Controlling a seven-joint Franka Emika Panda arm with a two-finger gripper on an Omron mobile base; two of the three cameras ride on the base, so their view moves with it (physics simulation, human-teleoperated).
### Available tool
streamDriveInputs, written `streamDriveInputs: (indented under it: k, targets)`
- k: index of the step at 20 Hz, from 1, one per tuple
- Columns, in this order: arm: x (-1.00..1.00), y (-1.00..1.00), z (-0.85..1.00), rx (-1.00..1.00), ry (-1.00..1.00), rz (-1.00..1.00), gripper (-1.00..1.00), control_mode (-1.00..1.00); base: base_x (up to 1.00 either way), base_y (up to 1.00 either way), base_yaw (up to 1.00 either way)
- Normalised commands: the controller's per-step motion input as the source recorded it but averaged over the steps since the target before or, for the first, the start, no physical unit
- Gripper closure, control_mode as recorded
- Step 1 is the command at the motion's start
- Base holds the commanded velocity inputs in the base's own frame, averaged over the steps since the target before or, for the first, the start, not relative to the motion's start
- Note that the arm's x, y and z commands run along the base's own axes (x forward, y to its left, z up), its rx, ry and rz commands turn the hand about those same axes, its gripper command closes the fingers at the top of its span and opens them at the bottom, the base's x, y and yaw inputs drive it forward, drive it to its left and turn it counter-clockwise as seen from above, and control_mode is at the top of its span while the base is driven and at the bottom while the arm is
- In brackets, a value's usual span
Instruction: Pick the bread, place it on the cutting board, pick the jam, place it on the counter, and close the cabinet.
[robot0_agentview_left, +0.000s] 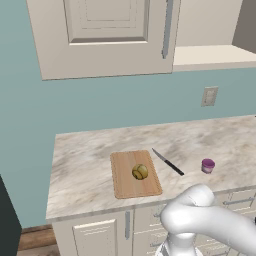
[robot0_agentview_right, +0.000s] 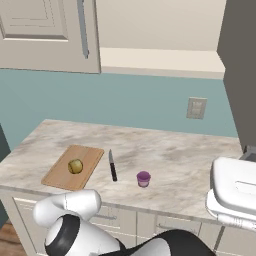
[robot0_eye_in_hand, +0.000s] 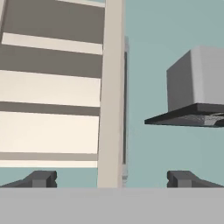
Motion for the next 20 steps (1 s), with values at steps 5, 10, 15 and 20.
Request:
streamDriveInputs:
  k: [5, 10, 15, 20]
  targets:
    - [0.00, -0.15, -0.01, 0.00, 0.00, 0.00, -1.00, -1.00, 0.00, 0.00, 0.00]
    - [0.04, -0.17, -0.03, 0.00, 0.00, 0.02, -1.00, -1.00, 0.00, 0.00, 0.00]
    - [0.10, -0.11, -0.06, 0.00, 0.00, 0.04, -1.00, -1.00, 0.00, 0.00, 0.00]
    - [0.08, -0.14, -0.04, 0.00, 0.00, 0.05, -1.00, -1.00, 0.00, 0.00, 0.00]
